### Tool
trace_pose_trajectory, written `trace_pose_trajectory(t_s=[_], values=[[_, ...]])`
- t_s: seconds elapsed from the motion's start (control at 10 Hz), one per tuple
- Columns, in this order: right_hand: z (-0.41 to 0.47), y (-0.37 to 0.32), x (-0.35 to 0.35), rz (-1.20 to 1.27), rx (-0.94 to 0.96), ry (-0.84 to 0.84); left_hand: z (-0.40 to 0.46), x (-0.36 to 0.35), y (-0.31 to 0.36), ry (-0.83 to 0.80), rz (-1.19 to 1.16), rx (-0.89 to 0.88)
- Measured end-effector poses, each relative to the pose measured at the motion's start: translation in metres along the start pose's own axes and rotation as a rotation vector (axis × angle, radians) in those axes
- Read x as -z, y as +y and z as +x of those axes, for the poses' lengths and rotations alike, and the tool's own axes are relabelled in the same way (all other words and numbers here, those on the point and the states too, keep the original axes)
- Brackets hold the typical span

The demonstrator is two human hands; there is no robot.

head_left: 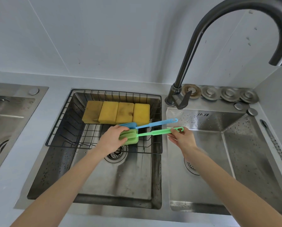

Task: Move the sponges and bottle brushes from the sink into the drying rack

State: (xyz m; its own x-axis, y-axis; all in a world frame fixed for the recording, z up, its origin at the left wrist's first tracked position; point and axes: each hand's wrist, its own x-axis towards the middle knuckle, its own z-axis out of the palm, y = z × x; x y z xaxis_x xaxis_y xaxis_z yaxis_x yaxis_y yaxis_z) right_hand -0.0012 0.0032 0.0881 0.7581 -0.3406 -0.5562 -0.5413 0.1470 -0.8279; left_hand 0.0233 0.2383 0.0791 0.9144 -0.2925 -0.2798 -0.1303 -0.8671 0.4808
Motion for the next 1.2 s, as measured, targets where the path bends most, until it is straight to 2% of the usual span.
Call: trace_pose_trajectory(t_s=[0.5, 0.7, 1.1, 1.2], values=[[0.000, 0.012, 0.003, -0.148, -0.053, -0.010, 0.002, -0.009, -0.009, -0.065, 0.012, 0.045], [0.002, 0.014, 0.004, -0.316, 0.006, 0.031, 0.003, -0.010, -0.006, -0.086, 0.025, 0.070], [-0.005, 0.007, 0.016, -0.566, 0.133, -0.006, -0.003, -0.005, 0.002, -0.099, 0.123, 0.084], [-0.012, 0.003, 0.020, -0.744, 0.161, -0.042, -0.007, -0.006, 0.007, -0.068, 0.139, 0.074]])
